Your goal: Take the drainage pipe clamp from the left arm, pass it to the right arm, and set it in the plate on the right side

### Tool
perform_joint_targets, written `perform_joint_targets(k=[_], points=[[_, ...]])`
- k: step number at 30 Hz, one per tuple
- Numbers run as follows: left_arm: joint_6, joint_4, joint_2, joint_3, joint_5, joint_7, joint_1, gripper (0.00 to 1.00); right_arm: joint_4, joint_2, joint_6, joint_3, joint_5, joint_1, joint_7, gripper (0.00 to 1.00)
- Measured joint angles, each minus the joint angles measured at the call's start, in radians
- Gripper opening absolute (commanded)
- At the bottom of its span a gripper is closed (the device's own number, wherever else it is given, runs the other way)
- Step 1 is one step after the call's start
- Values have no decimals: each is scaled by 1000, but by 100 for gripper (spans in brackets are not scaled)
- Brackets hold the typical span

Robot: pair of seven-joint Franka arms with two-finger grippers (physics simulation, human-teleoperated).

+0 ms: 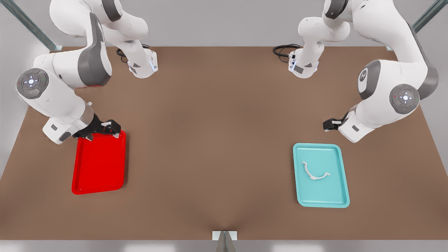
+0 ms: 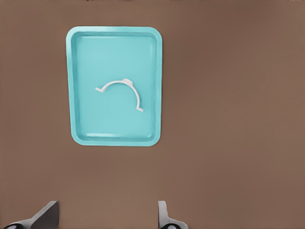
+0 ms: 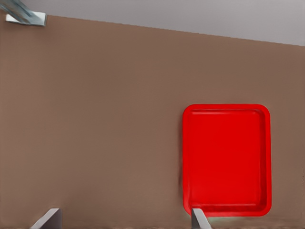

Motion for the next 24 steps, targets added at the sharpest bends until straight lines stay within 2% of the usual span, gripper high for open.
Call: perform_joint_targets(k=[1,2,4,8,12,17,24], points=[[12,1,11,1,6,2,1,100,-163,-111,20,4,-8,-29,5,100],[25,1,32,6,10,-4,6,100,-235,-163,35,6,-14,-54,10,100],[56,-5,82,16,14,-2,33,100,-273,-192,51,2,-14,-88,19,100],[125,-9,201,21,18,78,49,100,-222,-158,72,-9,16,-128,30,100],[211,-22,260,25,19,0,85,100,-202,-142,80,-9,31,-112,35,100],[411,-181,267,32,22,-334,85,100,-203,-141,84,-9,36,-79,39,100],[623,-279,289,54,24,-831,82,100,-204,-140,86,-9,37,-97,42,100]])
